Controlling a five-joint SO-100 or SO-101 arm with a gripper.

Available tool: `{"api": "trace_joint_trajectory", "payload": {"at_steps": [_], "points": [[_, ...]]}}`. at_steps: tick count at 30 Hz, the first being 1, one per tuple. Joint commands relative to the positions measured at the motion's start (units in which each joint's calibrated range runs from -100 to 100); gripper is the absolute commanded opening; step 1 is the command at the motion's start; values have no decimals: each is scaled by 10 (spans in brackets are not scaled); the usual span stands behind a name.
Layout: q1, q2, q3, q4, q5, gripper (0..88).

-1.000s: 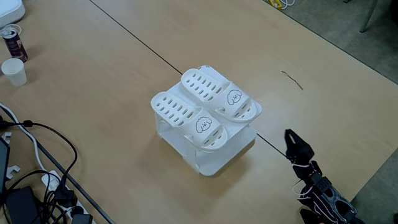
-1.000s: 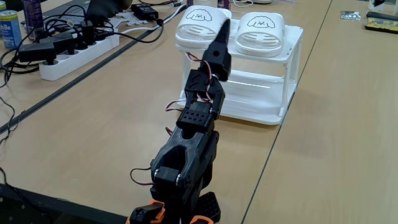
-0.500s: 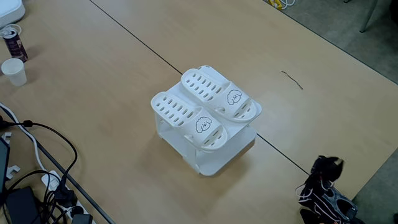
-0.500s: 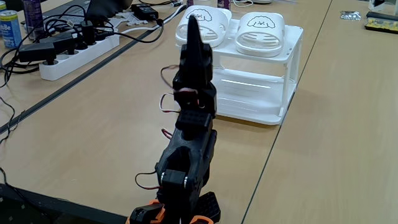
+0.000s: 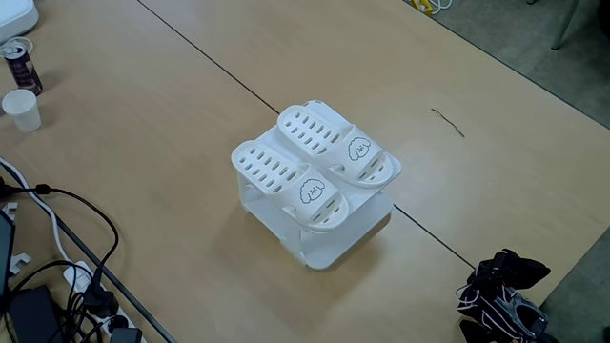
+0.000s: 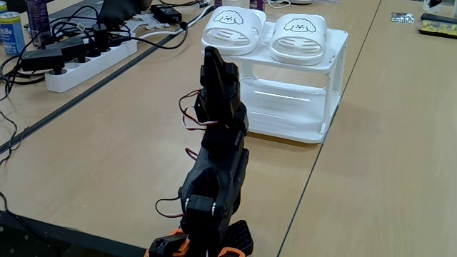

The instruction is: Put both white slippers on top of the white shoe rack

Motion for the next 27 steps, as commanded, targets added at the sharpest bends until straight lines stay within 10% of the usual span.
{"api": "trace_joint_trajectory", "payload": {"at_steps": [1, 27], "points": [[-6, 3, 4, -3, 4, 8], [-6, 3, 4, -3, 4, 8]]}}
